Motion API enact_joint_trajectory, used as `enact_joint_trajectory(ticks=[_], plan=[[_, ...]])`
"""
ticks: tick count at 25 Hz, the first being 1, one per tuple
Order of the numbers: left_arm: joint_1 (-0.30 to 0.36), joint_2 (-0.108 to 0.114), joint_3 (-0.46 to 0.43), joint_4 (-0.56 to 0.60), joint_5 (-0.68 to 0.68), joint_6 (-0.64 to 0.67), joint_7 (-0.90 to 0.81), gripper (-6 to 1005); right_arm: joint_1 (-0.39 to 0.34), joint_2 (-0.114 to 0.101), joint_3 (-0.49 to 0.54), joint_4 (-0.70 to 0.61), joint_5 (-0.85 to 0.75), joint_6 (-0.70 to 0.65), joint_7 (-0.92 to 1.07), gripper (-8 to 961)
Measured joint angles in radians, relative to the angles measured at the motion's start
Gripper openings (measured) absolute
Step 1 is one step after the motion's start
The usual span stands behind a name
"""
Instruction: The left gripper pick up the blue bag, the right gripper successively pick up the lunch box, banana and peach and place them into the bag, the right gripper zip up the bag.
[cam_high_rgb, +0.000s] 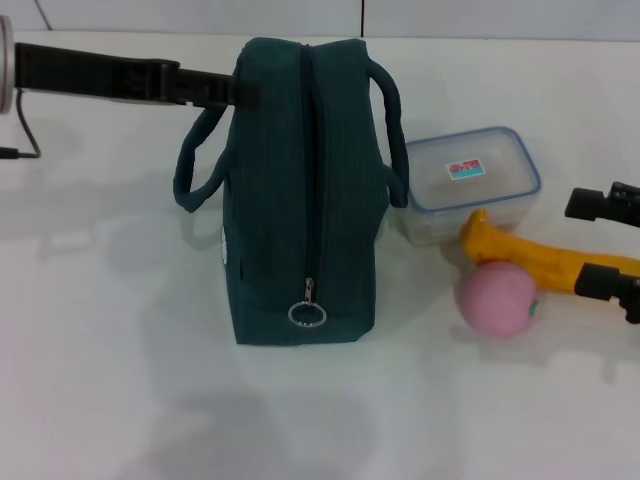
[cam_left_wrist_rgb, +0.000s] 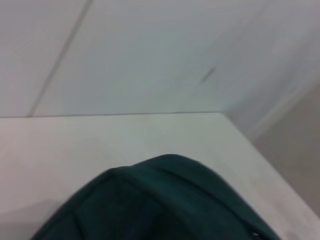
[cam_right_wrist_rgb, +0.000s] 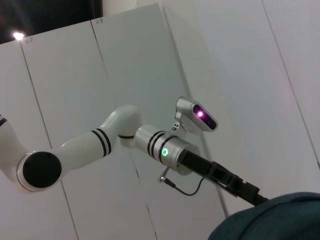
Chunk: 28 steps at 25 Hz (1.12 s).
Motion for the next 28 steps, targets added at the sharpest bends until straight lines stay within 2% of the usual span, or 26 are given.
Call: enact_joint_trajectory(ticks=[8,18,23,28], plan=[[-0.028,0.002,0.022,-0.009,0.072,-0.013,-0.087,841,-0.021,0.003,0.012,0.011,-0.003,-0.004,-0.018,776],[-0.064,0.001,0.072,-0.019,0.129,-0.014,-0.139,837,-0.021,-0.012,0.014,0.067,-0.001,0.006,-0.055,763],[-0.087,0.009,0.083,-0.073,0.13,-0.009,-0.134,630,-0.022,-0.017,0.046,0.107,-0.006,0.017,-0.055,756],[-0.101,0.016,0.082,-0.106,0.13,-0.009,-0.14,492,-0.024,-0.031,0.09,0.166,-0.009,0.025,-0.053,750]])
